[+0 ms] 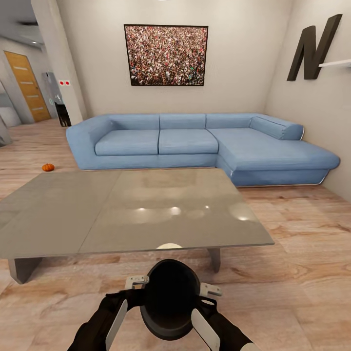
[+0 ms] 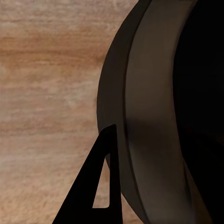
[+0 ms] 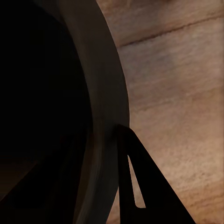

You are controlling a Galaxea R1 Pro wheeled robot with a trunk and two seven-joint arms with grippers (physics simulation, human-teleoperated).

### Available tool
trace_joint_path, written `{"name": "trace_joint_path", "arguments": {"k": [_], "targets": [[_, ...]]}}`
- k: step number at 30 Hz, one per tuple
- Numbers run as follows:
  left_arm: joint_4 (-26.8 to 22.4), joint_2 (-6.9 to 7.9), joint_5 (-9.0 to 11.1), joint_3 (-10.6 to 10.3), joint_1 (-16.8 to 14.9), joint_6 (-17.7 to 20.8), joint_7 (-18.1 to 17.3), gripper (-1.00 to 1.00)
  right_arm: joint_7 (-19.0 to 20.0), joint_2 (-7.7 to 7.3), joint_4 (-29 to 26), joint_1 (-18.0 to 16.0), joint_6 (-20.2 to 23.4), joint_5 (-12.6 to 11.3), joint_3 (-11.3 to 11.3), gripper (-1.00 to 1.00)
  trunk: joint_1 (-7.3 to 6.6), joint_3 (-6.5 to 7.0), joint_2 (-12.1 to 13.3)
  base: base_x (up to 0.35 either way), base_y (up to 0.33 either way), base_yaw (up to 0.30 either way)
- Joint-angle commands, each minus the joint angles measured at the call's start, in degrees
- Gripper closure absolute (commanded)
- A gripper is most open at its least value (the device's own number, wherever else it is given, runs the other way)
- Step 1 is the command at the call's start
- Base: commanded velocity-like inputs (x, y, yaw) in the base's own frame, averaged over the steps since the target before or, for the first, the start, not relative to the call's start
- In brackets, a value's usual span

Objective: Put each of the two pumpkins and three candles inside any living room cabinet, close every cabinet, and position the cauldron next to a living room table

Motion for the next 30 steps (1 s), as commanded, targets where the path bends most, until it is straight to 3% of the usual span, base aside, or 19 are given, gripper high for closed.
{"name": "trace_joint_path", "arguments": {"k": [1,10,15,30], "targets": [[-0.06,0.03,-0.27,0.01,-0.01,0.30,0.24,1.00,-0.37,-0.04,-0.20,-0.10,0.28,1.03,0.13,1.00,-0.02,-0.05,-0.03,0.003,0.000,0.000],[-0.06,0.03,-0.27,0.01,-0.02,0.30,0.24,1.00,-0.35,-0.04,-0.20,-0.10,0.26,1.03,0.13,1.00,0.06,-0.71,-0.07,0.000,0.000,0.000],[-0.06,0.03,-0.27,0.01,-0.01,0.30,0.24,1.00,-0.34,-0.04,-0.20,-0.10,0.25,1.03,0.13,1.00,0.19,-1.82,-0.14,0.000,0.000,0.000],[-0.39,0.03,-0.27,0.01,-0.01,0.39,0.17,1.00,-0.35,-0.04,-0.20,-0.10,0.29,1.03,0.14,1.00,0.19,-1.82,-0.14,0.013,0.000,0.000]]}}
